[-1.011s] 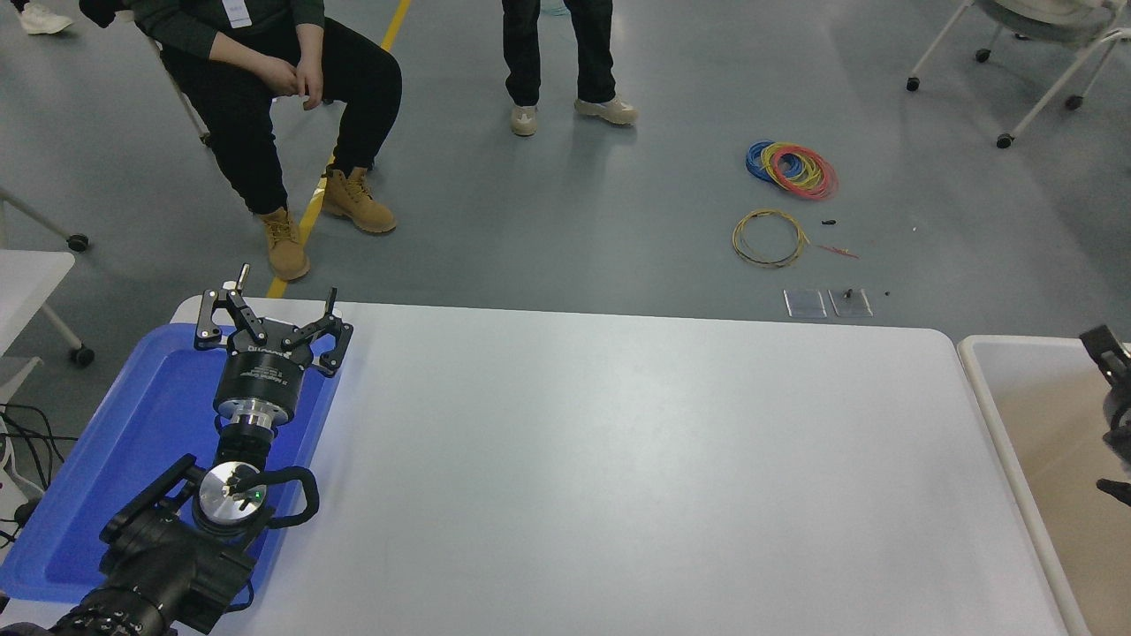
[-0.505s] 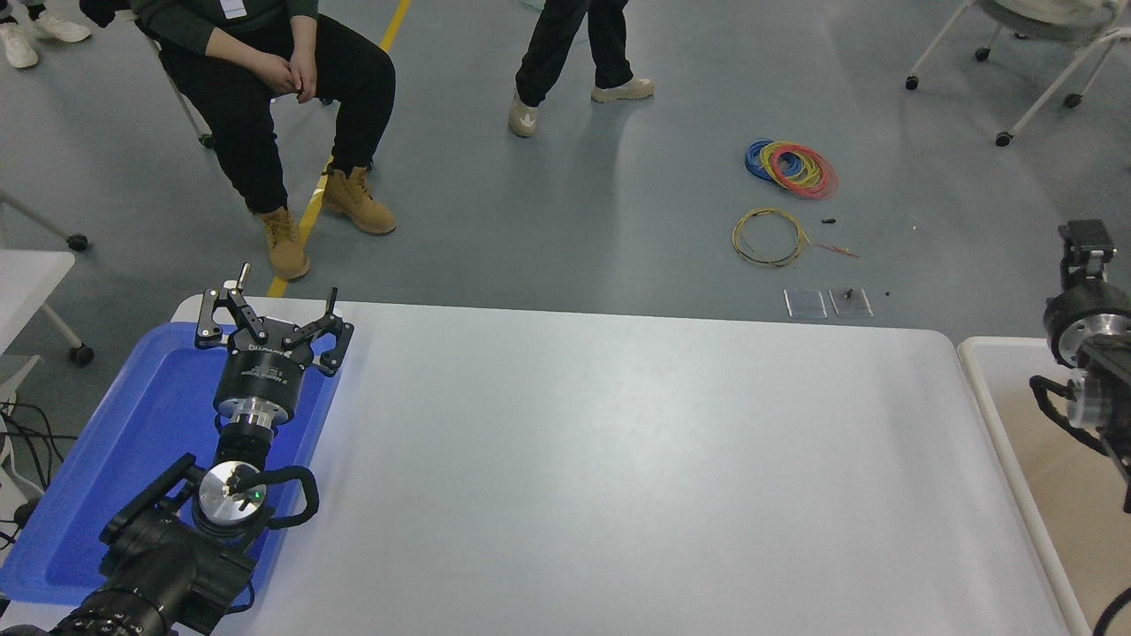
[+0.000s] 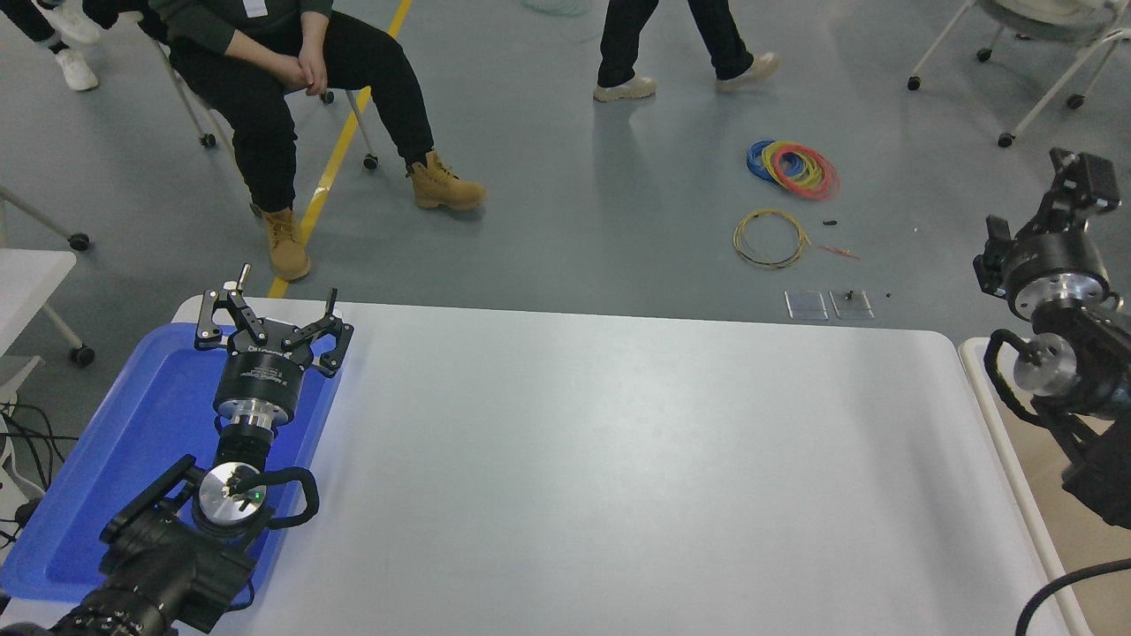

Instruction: Pick up paper ball place in dustbin

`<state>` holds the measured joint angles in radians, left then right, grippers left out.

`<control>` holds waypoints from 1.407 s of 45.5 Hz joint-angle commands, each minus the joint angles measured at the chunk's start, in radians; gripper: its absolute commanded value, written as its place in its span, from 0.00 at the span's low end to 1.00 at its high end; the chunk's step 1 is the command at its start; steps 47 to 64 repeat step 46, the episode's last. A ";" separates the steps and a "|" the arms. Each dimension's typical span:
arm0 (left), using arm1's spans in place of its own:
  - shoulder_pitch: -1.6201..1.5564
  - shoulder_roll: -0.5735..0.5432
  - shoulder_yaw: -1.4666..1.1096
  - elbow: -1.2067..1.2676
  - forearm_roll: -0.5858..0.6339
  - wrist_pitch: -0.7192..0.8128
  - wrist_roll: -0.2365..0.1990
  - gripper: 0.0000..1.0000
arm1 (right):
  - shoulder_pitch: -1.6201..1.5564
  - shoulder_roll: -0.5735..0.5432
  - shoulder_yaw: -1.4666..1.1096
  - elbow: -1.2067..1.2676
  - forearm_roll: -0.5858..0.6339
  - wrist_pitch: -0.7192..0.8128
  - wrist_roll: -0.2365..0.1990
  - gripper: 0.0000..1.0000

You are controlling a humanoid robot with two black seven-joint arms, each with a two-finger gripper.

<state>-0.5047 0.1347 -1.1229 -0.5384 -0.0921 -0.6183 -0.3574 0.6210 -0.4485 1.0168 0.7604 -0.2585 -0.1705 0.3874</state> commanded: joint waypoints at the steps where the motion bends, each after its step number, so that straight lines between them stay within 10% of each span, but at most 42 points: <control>1: 0.000 -0.001 0.000 0.000 0.000 0.000 0.000 1.00 | -0.098 0.070 0.074 0.060 -0.002 0.016 0.036 1.00; 24: 0.000 0.000 0.000 0.000 0.000 0.000 0.000 1.00 | -0.237 0.149 0.074 0.063 -0.068 0.109 0.174 1.00; 64: 0.000 0.000 0.000 0.000 0.000 0.000 0.000 1.00 | -0.256 0.172 0.072 0.063 -0.068 0.132 0.177 1.00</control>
